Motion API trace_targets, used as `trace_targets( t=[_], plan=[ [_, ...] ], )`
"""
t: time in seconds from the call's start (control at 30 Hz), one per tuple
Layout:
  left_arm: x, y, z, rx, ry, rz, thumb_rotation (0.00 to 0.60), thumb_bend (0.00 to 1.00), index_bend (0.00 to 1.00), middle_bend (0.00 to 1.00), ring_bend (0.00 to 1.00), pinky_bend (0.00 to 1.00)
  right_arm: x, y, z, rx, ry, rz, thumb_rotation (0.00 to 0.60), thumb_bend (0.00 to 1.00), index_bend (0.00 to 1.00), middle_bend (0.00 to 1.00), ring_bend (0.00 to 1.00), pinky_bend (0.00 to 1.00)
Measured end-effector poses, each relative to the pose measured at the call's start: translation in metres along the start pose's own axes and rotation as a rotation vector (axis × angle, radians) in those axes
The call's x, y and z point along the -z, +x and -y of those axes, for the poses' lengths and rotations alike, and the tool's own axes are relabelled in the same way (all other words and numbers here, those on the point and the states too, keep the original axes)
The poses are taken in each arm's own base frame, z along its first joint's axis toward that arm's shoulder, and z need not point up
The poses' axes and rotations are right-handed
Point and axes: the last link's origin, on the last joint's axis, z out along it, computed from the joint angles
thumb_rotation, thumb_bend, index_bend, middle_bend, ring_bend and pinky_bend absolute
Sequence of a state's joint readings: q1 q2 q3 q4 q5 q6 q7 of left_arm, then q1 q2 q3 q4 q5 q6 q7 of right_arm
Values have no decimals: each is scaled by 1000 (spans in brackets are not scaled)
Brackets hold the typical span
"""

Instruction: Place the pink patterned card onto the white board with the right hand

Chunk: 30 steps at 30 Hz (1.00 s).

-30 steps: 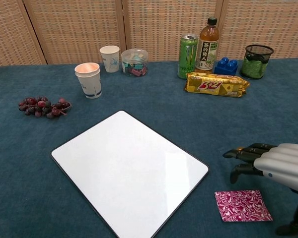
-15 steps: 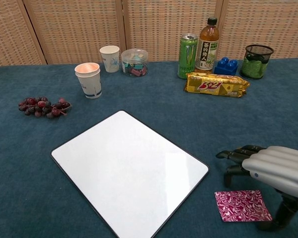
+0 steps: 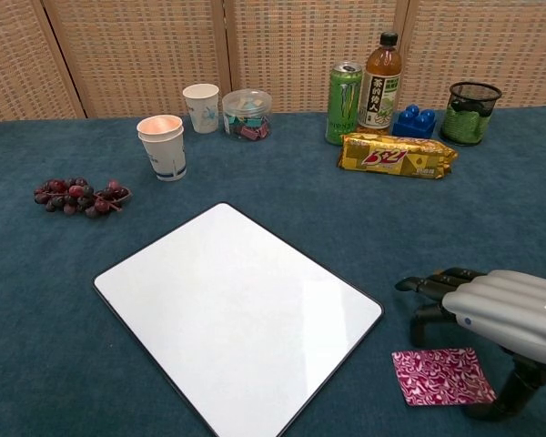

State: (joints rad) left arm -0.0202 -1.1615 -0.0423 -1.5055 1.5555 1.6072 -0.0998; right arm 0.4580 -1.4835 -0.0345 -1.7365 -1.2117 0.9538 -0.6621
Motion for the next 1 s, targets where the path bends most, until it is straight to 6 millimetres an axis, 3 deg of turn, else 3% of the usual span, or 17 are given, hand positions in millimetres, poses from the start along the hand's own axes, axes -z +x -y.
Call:
trace_targets(
  t=[0.13,0.63,1.0],
  plan=[
    [0,0,0,-1,1,0,600,0,0,0,0,0,0,0,2,-28,8,-12,600,311,578,0,0,0],
    [0,0,0,3,2,-1,600,0,0,0,0,0,-2,3,3,-67,30,-47,600,336,594,0,0,0],
    [-1,0,0,3,3,0,600,0,0,0,0,0,-8,27,6,-103,41,-92,600,337,594,0,0,0]
  ],
)
